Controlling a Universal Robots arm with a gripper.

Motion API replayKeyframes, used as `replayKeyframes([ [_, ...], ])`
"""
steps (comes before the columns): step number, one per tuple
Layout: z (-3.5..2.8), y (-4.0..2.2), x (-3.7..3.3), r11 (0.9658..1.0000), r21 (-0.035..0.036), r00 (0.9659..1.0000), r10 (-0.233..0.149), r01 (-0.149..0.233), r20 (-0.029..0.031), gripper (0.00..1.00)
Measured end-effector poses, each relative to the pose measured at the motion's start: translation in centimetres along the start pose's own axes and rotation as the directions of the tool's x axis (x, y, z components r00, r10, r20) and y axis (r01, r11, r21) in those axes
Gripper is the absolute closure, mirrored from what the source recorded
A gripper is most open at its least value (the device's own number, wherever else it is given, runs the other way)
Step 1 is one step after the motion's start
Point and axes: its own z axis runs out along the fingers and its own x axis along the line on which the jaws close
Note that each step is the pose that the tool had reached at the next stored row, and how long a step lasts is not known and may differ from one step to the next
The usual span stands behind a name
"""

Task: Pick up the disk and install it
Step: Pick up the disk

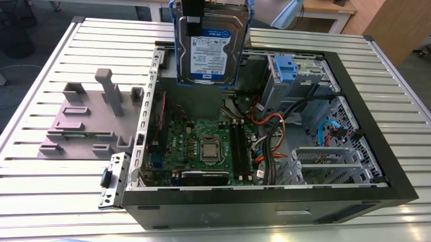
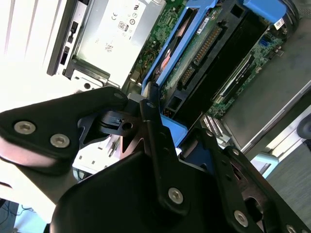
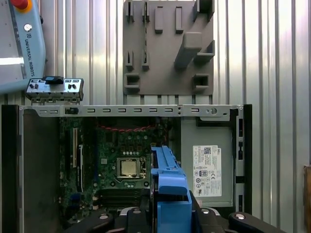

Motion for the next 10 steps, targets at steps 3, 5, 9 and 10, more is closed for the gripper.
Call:
replayKeyframes([
  [3,0.0,-0.21,-0.01,1.0,0.0,1.0,0.0,0.0,0.0,0.63],
  [5,0.0,-0.36,-0.01,1.0,0.0,1.0,0.0,0.0,0.0,0.63],
  [9,0.0,-0.66,-0.02,1.0,0.0,1.0,0.0,0.0,0.0,0.63],
  [10,0.0,-0.73,-0.02,1.0,0.0,1.0,0.0,0.0,-0.0001,0.63],
])
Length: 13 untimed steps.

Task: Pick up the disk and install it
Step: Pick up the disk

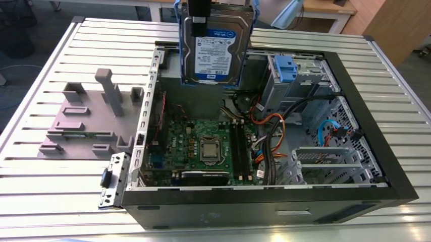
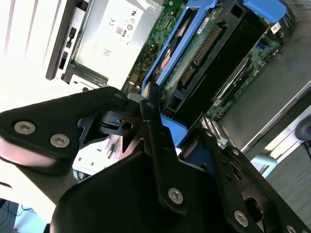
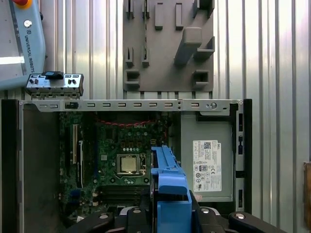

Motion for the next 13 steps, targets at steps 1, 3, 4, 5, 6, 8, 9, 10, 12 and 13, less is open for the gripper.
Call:
replayKeyframes([
  [1,0.0,-0.07,0.0,1.0,0.0,1.0,0.0,0.0,0.0,0.63],
  [3,0.0,-0.2,0.0,1.0,0.0,1.0,0.0,0.0,0.0001,0.63],
  [4,0.0,-0.27,-0.01,1.0,0.0,1.0,0.0,0.0,0.0,0.63],
  [5,0.0,-0.33,-0.01,1.0,0.0,1.0,0.0,0.0,0.0,0.63],
  [6,0.0,-0.39,-0.01,1.0,0.0,1.0,0.0,0.0,0.0001,0.63],
  [8,0.0,-0.51,-0.01,1.0,0.0,1.0,0.0,0.0,0.0,0.63],
  [9,0.01,-0.58,-0.02,1.0,0.0,1.0,0.0,0.0,0.0001,0.63],
  [10,0.0,-0.64,-0.02,1.0,0.0,1.0,0.0,0.0,0.0,0.63],
  [12,0.0,-0.75,-0.02,1.0,0.0,1.0,0.0,0.0,0.0,0.63],
  [13,0.0,-0.81,-0.02,1.0,0.0,1.0,0.0,0.0,0.0,0.63],
])
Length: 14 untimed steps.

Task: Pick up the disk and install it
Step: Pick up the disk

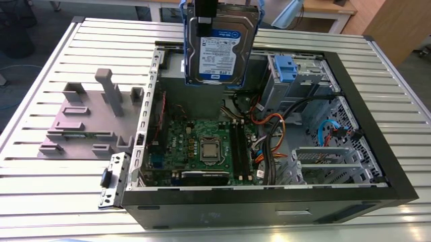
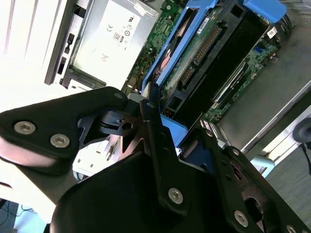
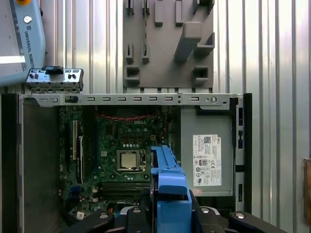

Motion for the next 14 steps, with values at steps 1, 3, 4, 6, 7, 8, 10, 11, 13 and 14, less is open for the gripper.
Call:
replayKeyframes([
  [1,0.0,-0.05,0.0,1.0,0.0,1.0,0.0,0.0,0.0001,0.63],
  [3,0.0,-0.16,-0.01,1.0,0.0,1.0,0.0,0.0,0.0,0.63],
  [4,0.0,-0.22,-0.01,1.0,0.0,1.0,0.0,0.0,0.0,0.63],
  [6,0.0,-0.32,-0.01,1.0,0.0,1.0,0.0,0.0,0.0001,0.63],
  [7,0.0,-0.37,-0.01,1.0,0.0,1.0,0.0,0.0,0.0,0.63],
  [8,0.0,-0.42,-0.01,1.0,0.0,1.0,0.0,0.0,0.0,0.63],
  [10,0.0,-0.52,-0.01,1.0,0.0,1.0,0.0,0.0,0.0,0.63],
  [11,0.01,-0.56,-0.02,1.0,0.0,1.0,0.0,0.0,0.0001,0.63],
  [13,0.01,-0.66,-0.02,1.0,0.0,1.0,0.0,0.0,0.0,0.63],
  [14,0.01,-0.71,-0.02,1.0,0.0,1.0,0.0,0.0,0.0,0.63],
])
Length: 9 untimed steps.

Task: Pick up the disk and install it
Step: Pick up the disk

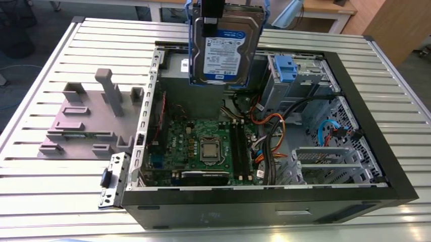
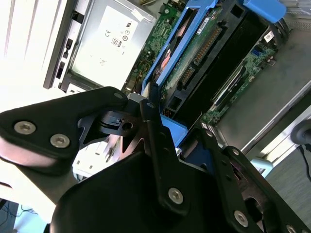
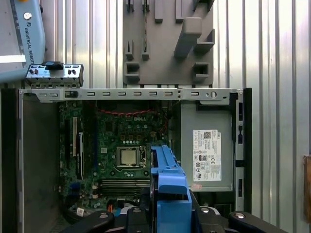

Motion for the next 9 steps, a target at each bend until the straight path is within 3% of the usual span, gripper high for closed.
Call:
replayKeyframes([
  [9,0.0,-0.43,-0.01,1.0,0.0,1.0,0.0,0.0,0.0,0.63],
])
